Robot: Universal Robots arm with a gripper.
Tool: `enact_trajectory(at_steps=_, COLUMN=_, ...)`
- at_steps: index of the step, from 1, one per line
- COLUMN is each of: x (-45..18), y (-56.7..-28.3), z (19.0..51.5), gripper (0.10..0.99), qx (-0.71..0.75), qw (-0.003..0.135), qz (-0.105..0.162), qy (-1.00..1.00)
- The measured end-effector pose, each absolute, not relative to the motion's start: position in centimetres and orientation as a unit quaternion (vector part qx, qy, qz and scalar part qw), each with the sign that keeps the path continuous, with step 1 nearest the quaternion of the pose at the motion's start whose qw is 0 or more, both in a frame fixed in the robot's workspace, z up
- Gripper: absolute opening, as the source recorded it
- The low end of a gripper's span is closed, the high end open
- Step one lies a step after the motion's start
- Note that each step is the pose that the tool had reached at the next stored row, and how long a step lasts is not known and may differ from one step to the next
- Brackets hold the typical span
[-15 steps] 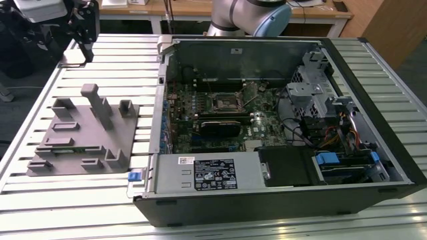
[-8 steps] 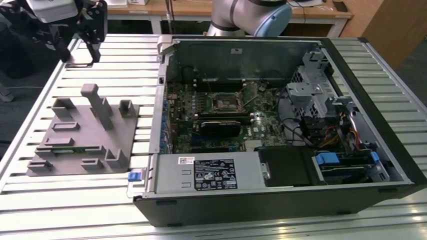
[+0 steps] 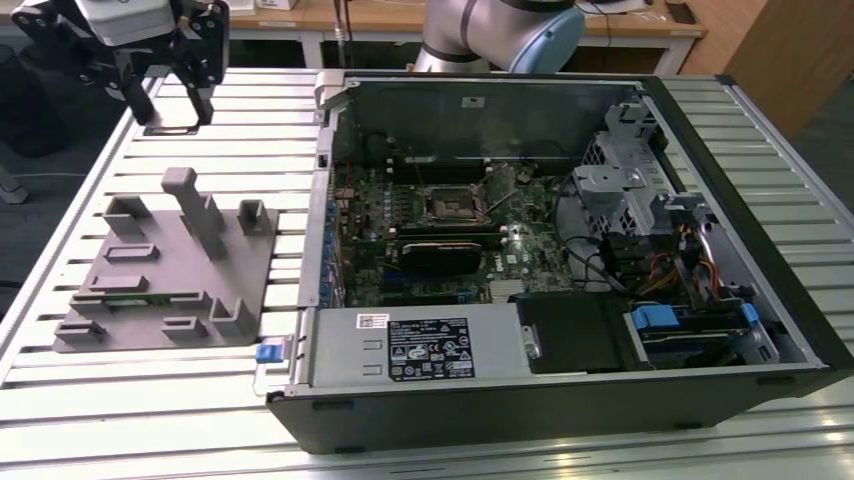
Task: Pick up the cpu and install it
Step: 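Pick up the cpu and move it towards the insertion slot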
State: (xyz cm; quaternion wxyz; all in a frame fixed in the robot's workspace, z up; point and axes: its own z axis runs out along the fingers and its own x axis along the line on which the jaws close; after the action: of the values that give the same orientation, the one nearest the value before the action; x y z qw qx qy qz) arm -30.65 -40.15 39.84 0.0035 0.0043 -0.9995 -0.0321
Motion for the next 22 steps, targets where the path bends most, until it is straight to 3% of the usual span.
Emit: enact_trajectory(at_steps=22, x=-27.6, y=-40.1, z=39.8, gripper=0.541, qx=0.004, qw=0.004, qz=-0.032, qy=-0.999)
